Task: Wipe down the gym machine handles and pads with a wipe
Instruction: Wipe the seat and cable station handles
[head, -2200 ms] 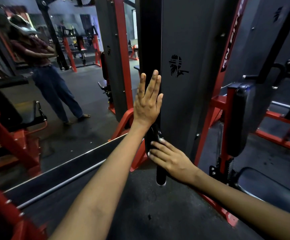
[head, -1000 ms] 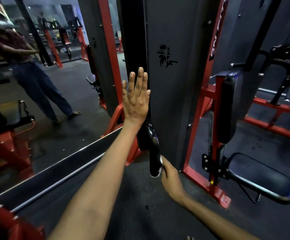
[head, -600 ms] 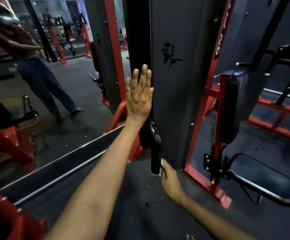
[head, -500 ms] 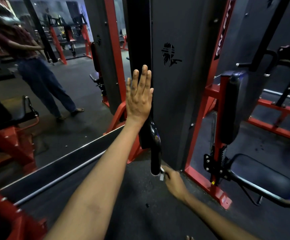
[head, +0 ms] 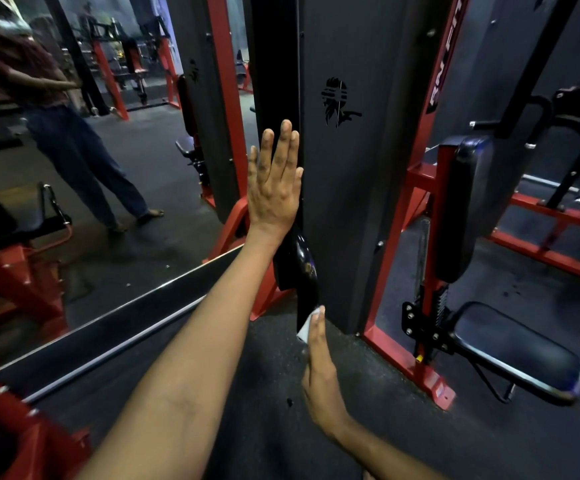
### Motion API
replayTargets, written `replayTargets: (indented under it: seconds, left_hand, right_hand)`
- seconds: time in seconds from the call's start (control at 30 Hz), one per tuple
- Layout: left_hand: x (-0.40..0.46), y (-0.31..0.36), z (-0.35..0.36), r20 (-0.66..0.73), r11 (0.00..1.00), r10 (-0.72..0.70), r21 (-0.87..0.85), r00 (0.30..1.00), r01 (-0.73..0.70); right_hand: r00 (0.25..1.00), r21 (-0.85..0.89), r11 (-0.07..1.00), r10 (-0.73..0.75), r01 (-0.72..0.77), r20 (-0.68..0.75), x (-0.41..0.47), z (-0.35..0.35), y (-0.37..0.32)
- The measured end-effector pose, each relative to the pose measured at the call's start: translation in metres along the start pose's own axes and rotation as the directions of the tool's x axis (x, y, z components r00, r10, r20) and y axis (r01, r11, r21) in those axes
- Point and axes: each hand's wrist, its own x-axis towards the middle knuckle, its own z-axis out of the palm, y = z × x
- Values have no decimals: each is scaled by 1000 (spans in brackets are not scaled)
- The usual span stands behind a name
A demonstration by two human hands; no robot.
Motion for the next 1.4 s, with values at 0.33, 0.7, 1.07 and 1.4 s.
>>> replayTargets:
  seconds: [0.33,0.7,1.07,1.4]
  left_hand:
    - [0,0,0,8,1000,-10,1,1000,10]
    - [-2,-5,-5,8,1000,-6,-2,1000,6]
    - [-2,-6,-5,19,1000,6,-12,1000,-5]
    - [-3,-10,-2,5,998,36,-50,999,-36]
  right_hand:
    - [904,249,949,272,-195,-330,42,-5,-48]
    - [806,177,832,421,-526,416,91,-43,13]
    - [433,419,207,700,-884,568,99,-28,24]
    - [818,485,694,570,-531,80,102,-103,-18]
